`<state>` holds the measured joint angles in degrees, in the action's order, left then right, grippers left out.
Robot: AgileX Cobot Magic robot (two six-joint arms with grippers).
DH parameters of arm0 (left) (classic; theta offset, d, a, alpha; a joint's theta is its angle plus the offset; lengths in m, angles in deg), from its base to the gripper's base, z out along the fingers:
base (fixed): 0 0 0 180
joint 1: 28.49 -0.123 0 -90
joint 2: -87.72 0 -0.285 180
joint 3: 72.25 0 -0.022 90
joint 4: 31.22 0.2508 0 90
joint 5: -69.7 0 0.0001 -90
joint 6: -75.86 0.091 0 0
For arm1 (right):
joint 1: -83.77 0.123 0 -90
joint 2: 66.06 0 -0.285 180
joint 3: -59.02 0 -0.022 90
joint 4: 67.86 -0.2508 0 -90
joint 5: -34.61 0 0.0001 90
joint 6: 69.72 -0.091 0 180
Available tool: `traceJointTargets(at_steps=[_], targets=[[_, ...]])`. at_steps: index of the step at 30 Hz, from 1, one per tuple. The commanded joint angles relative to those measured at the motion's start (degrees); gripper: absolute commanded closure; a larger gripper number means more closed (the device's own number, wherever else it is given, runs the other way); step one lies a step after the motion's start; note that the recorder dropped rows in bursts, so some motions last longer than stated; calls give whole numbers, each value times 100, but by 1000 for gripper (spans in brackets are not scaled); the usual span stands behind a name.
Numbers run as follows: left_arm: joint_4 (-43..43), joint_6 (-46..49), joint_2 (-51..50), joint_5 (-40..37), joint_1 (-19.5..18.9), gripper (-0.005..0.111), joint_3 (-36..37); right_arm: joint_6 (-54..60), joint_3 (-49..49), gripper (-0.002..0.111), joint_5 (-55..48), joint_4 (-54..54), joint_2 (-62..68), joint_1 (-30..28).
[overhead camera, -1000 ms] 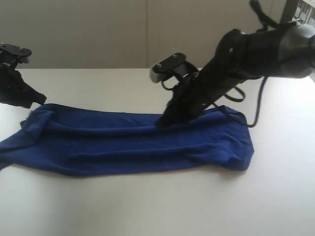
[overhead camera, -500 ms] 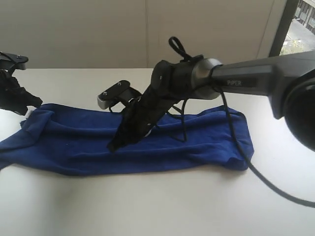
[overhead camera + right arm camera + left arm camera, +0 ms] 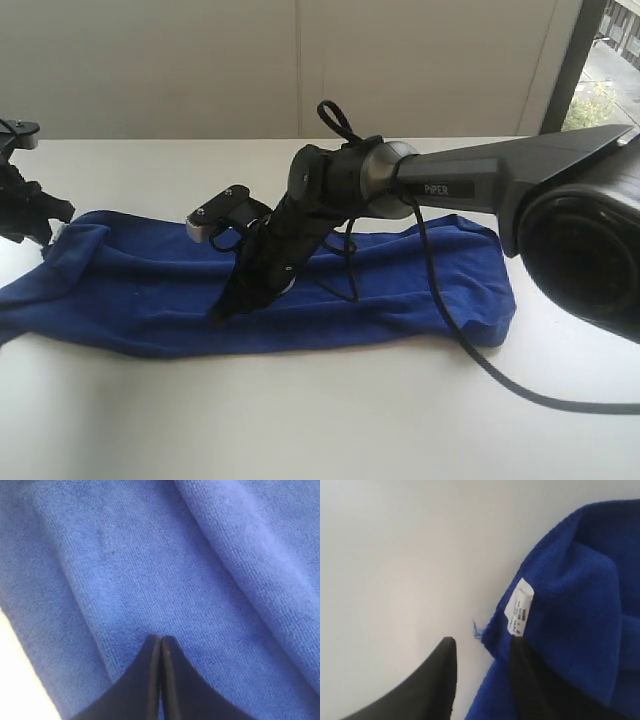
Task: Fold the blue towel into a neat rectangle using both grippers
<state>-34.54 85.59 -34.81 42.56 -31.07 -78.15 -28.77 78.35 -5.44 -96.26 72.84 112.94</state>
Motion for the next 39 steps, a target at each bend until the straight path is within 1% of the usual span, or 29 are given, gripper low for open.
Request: traceJointTargets(at_steps=[1, 4, 6, 8, 12, 17, 23, 29, 39], targets=[[-81, -48, -66, -275, -29, 66, -28, -306, 18, 108, -671, 643, 39, 9], [-156, -34, -66, -319, -29, 57, -28, -886, 18, 108, -912, 1534, 39, 9], [-295, -34, -66, -362, -29, 54, -28, -1250, 18, 108, -1003, 1992, 39, -4], [-401, 38, -66, -410, -29, 54, -28, -1406, 18, 108, -1094, 2185, 39, -4], [-805, 288, -66, -432, -29, 54, -28, -1418, 18, 108, -1085, 2208, 39, -4], [-1544, 781, -66, -432, -16, 56, -28, -1418, 18, 108, -1074, 2187, 39, -4], [-1494, 980, -80, -387, -16, 58, -28, -1418, 18, 108, -1059, 2187, 39, -4], [-1427, 980, -320, -411, -16, 58, -28, -1418, 18, 108, -1059, 2187, 39, -4], [-1534, 980, -370, -421, -80, 58, -28, -1418, 18, 108, -1049, 2187, 39, -4]])
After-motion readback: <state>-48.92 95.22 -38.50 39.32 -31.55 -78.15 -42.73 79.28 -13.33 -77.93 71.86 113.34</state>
